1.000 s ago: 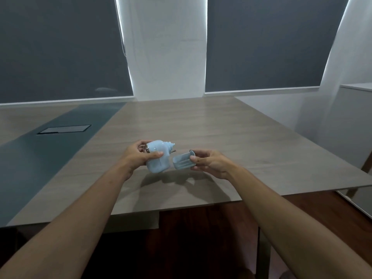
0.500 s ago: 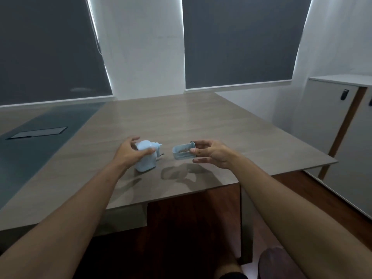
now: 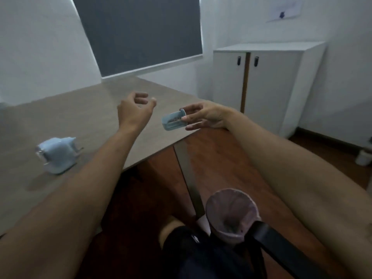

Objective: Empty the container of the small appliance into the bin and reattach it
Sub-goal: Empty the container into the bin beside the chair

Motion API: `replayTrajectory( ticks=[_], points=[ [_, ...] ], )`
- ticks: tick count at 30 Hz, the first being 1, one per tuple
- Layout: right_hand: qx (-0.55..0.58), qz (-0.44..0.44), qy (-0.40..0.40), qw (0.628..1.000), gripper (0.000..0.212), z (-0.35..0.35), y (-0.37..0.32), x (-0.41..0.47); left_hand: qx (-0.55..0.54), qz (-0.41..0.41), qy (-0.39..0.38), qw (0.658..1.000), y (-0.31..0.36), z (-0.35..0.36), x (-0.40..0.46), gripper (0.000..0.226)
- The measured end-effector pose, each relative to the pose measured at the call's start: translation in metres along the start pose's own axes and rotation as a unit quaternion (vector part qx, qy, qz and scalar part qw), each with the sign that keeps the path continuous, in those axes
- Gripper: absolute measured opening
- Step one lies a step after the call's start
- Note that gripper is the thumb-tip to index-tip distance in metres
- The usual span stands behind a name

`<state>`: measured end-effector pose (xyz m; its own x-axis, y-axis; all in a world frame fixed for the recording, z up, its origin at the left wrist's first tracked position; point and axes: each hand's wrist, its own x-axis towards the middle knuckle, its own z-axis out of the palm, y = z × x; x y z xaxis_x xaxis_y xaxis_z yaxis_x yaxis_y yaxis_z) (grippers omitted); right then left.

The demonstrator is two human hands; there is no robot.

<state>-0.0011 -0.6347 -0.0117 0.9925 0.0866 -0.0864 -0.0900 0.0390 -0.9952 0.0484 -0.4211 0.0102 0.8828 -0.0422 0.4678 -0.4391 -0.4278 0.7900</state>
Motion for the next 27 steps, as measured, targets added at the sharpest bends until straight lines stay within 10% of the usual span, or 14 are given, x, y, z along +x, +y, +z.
replayTrajectory(
  ticks=[11,27],
  points=[
    [-0.041,0.163,0.141,0.976,0.056,-0.147,0.124,-0.116,-0.062,-0.03,-0.246,0.967,-0.024,0.181,-0.116,0.021],
    [-0.095,0.313,0.203,0.923,0.056,-0.184,0.399,-0.065,0.14,-0.261,-0.416,0.86,-0.261,0.312,-0.253,0.109]
  ],
)
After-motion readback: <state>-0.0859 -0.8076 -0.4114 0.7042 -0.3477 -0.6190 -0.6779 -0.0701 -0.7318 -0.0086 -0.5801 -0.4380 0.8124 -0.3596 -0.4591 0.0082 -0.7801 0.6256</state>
